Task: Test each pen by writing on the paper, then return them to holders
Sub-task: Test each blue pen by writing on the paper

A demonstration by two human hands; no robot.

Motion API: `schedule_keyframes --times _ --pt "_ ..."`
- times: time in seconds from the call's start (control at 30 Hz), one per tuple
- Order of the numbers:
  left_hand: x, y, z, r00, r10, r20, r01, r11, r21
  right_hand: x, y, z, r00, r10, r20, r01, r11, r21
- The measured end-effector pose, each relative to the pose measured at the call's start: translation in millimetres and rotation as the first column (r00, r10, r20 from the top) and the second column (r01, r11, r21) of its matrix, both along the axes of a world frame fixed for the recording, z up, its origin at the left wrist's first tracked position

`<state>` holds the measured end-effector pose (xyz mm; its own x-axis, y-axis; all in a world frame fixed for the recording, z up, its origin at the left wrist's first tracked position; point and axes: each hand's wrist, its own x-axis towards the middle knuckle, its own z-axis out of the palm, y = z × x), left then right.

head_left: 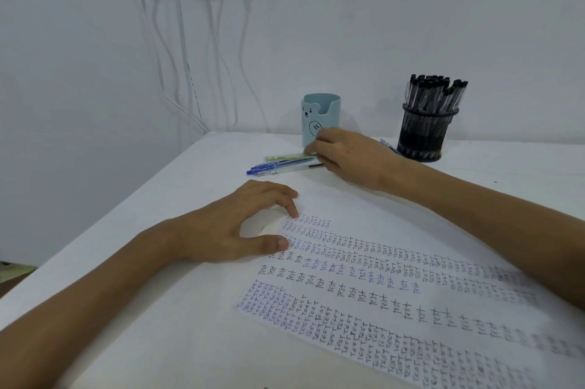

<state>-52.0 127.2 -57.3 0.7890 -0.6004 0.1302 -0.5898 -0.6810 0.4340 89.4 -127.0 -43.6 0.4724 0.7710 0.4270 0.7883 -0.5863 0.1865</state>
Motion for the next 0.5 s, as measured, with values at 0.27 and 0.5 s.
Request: schedule_keyframes --times 0.27,0.5 --pt "-1 1 -1 1.000 -0.001 0.007 0.001 1.000 -0.005 -24 -20 1 0.996 -0.058 -0.061 0.074 0.949 0.308" --pt "0 1 -2 1.000 -0.005 0.012 0.005 1.000 0.001 -60 -16 -6 0.987 -0.137 -0.088 0.159 0.932 0.327"
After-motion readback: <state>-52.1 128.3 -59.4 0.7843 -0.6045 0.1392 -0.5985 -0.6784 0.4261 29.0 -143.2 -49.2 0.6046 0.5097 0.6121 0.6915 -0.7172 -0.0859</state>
